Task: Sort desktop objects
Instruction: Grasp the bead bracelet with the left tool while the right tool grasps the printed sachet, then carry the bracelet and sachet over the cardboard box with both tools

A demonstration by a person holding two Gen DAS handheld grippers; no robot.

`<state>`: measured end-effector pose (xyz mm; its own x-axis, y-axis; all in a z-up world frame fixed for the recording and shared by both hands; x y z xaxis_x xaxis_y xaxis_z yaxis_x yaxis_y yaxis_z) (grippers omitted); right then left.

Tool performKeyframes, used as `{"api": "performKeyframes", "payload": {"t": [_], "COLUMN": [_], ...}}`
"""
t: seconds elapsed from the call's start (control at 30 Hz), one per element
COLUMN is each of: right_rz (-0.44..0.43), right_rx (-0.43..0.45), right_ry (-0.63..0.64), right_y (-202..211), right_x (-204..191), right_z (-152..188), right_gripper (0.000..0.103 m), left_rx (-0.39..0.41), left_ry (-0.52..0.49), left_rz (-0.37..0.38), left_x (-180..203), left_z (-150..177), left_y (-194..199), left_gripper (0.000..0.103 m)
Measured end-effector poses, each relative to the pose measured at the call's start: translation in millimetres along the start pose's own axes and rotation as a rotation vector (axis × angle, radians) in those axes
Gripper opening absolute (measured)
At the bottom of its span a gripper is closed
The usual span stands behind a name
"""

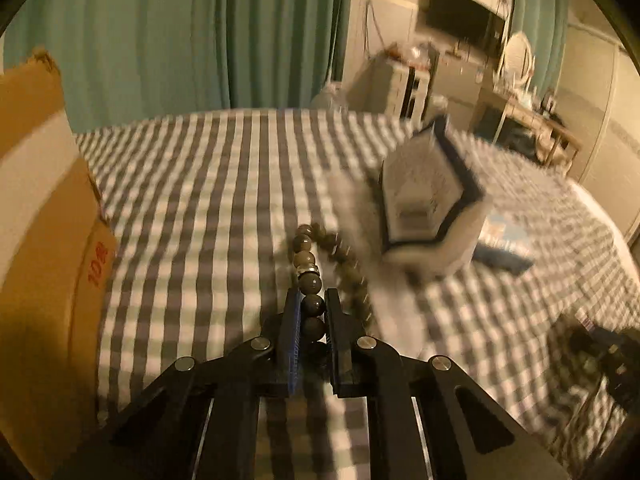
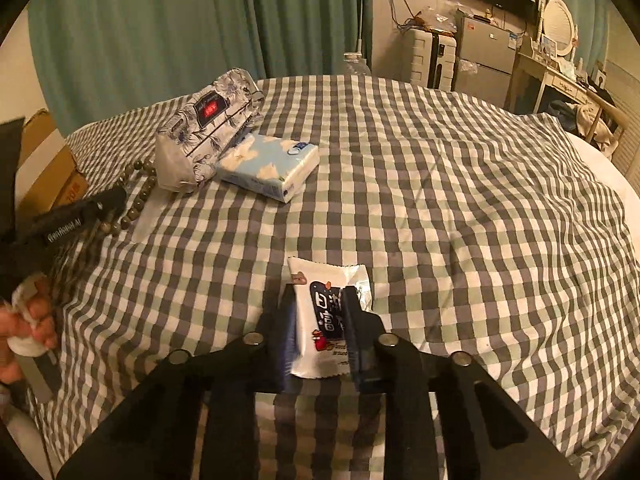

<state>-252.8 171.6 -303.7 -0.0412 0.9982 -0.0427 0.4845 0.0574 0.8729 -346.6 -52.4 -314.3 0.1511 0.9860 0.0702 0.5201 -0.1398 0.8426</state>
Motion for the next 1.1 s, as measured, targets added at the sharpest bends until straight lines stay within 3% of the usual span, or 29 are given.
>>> {"api": "performKeyframes", "payload": {"t": [0.1,0.23,0.37,0.5,0.63,0.8,0.9,1.1], "right_rz": [-0.007,-0.021,-0.042,-0.084,-0.096,-0.095,-0.139,-0.107], "right_rx": [0.008,0.047,0.102,0.104,0.112,0.141,0.144,0.192], "right_ry": [-0.006,-0.032,-0.05,-0.096,-0.123,-0.128,-0.138,-0.078], "right_y": [6.7,22.8,47.7,60.6,78.0,112.4,133.2,181.5], "right_x": [0.3,3.1,5.9,10.2,14.4,9.2,0.0,-21.0], "right_z": [0.5,-1.1,-5.7,-1.7,-0.4,2.6,6.7,9.7], "right_gripper": [0.014,0.006,0.005,0.005,0.005,0.005,0.005,0.005], "left_rx": [0.013,0.001,0.028,0.018,0.019,0.049,0.075,0.069], "left_ry": [0.007,0.034,-0.005,-0.009,-0.074,-0.137,-0.18,-0.227], "left_rz": [0.004,0.074,0.108,0.15,0.166,0.263,0.276,0.307], "left_x": [0.9,7.1,24.2,48.2,71.2,95.8,109.3,127.2], "left_z": [0.6,7.9,11.3,20.0,35.5,43.2,44.3,48.1], "left_y": [2.2,11.3,36.9,63.0,92.1,142.3,171.2,215.3], "left_gripper": [0.011,0.011,0.011,0.011,0.011,0.011,0.011,0.011]}}
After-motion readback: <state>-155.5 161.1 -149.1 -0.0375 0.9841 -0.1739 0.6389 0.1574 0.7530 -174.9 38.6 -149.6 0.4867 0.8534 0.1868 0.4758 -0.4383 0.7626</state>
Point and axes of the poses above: each gripper's, at about its wrist camera, not at the fingertips, and y roughly against the way its jaws point, x to its right, z to its underside, the point moved 8 cm from there along -y, roughly the way its jaws point, and after that the axes turned 11 degrees about -x, right-handed, at the moved point
